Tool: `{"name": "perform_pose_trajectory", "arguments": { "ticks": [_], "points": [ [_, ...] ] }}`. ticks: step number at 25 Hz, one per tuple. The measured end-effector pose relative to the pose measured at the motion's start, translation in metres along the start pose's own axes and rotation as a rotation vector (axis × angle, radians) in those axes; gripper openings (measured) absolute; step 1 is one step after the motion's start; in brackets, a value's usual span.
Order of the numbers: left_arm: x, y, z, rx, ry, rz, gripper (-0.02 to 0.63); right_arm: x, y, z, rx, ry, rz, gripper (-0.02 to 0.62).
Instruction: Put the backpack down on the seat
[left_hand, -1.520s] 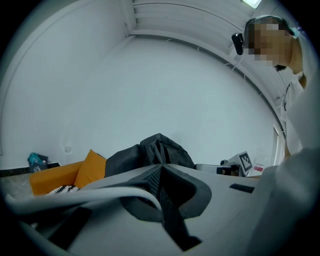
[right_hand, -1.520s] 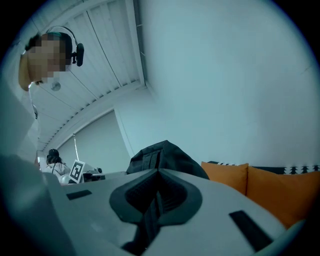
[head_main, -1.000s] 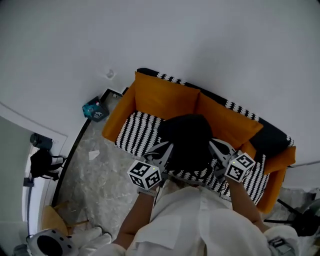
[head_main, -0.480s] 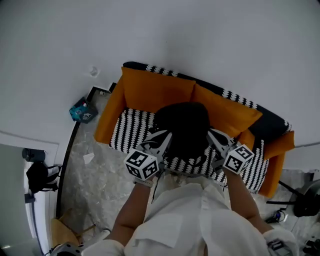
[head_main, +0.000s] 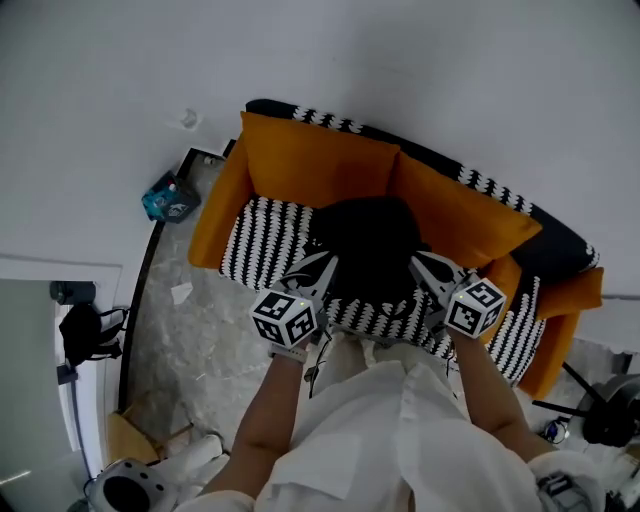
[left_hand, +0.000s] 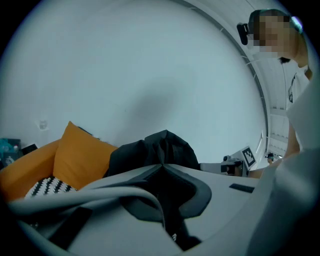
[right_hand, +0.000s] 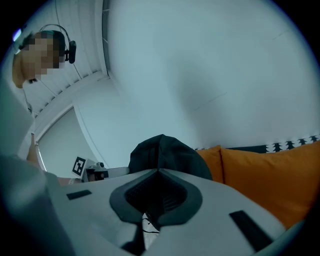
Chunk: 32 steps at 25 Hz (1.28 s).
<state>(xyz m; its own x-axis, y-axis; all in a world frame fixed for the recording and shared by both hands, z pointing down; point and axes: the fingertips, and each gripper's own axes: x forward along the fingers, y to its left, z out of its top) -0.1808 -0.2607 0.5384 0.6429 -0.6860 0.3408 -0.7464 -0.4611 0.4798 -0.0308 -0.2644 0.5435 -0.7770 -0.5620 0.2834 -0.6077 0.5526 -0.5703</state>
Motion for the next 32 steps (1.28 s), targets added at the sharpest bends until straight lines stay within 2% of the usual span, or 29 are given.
{"name": "perform_pose_trajectory", "arguments": {
  "ticks": [11, 20, 25, 32],
  "points": [
    [0.056, 0.043, -0.054, -0.069, 0.117, 0.049, 0.026, 0.03, -0.074, -0.045, 0.037, 0.137, -0.092, 0.021],
    [0.093, 0.075, -0.107, -0.117, 0.26, 0.078, 0.026, 0.048, -0.125, -0.092, 0.091, 0.266, -0.186, 0.021],
    [0.109, 0.076, -0.112, -0.149, 0.243, 0.049, 0.026, 0.048, -0.144, -0.097, 0.147, 0.238, -0.213, 0.021],
    [0.115, 0.077, -0.121, -0.188, 0.244, 0.074, 0.028, 0.044, -0.151, -0.107, 0.11, 0.281, -0.238, 0.021]
  ]
}}
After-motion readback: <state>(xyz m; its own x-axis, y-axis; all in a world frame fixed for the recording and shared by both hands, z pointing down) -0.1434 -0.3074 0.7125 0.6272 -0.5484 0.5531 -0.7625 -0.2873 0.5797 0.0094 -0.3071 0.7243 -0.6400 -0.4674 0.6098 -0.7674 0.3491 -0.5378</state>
